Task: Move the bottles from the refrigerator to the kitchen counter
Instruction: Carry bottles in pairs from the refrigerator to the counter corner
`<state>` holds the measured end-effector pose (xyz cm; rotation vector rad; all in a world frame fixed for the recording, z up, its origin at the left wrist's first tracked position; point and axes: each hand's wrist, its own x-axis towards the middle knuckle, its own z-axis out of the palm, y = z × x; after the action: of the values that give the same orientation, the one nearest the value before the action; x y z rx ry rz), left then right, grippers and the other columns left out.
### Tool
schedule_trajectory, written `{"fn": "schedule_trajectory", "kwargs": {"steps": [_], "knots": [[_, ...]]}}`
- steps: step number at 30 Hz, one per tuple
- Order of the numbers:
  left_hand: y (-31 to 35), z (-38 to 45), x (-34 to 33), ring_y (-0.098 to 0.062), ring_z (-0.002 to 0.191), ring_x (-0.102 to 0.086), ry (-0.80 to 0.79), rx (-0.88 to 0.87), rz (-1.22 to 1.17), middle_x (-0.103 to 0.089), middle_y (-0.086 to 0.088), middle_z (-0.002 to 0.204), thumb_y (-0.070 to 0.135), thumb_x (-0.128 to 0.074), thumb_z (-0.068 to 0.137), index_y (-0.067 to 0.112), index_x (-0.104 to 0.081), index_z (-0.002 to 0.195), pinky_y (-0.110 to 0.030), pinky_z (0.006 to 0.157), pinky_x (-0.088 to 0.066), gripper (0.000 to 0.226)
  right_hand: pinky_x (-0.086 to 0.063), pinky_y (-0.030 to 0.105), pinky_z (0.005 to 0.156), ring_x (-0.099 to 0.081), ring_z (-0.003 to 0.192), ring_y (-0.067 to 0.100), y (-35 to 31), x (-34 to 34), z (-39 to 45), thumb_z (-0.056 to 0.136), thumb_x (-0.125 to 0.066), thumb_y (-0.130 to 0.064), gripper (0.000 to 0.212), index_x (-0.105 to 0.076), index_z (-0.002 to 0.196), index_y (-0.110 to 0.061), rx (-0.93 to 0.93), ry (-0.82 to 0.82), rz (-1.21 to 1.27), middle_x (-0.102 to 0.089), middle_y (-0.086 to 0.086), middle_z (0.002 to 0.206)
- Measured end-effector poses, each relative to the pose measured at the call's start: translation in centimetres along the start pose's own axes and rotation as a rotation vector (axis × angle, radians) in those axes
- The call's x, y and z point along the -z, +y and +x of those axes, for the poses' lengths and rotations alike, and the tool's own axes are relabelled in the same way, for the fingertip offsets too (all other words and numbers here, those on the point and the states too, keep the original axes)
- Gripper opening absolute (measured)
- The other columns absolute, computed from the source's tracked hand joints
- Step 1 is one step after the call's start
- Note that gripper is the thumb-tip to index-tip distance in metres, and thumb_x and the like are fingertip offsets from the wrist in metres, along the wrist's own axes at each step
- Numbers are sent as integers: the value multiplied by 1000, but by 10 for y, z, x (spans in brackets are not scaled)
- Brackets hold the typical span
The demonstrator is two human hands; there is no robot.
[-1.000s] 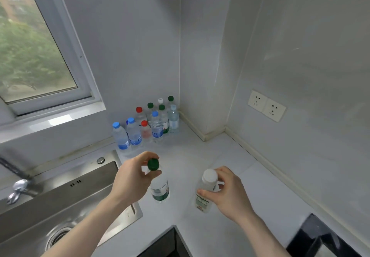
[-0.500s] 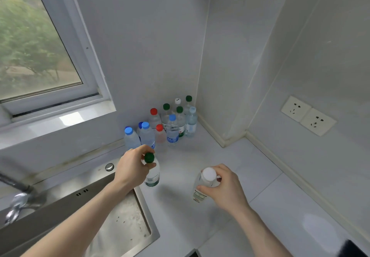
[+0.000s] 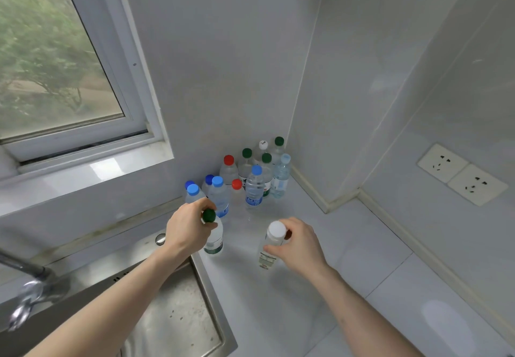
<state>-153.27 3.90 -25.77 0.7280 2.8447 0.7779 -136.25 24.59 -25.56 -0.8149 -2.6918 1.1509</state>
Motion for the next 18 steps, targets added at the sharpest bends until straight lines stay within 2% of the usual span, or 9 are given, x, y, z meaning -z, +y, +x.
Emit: {"fn": "schedule_trajectory", "kwargs": {"steps": [4,11,18], "knots": [[-10,7,-5,-19,90,-63,-7,16,5,-72,10,102,25,-85,81,35,-65,107,-37,73,-60,35,-54,33,78,-62,89,12,-11,-10,23,64,-92,-31,40,-72,99,-34,-25,-28,-30,-66,-13,99],[-17,19,-10,-19,90,-62,-2,20,-7,-71,12,102,21,-83,82,37,-64,107,-38,74,-60,35,-46,27,73,-64,93,15,-27,-28,55,69,-90,-28,43,-73,109,-32,-29,-66,-105,-71,-12,105],[-21,25,-11,-19,87,-60,22,27,36,-70,14,98,23,-82,83,39,-65,108,-38,70,-59,34,-54,30,78,-67,96,17,-38,-50,79,72,-90,-27,40,-73,108,-31,-67,-97,-95,-74,-8,105]]}}
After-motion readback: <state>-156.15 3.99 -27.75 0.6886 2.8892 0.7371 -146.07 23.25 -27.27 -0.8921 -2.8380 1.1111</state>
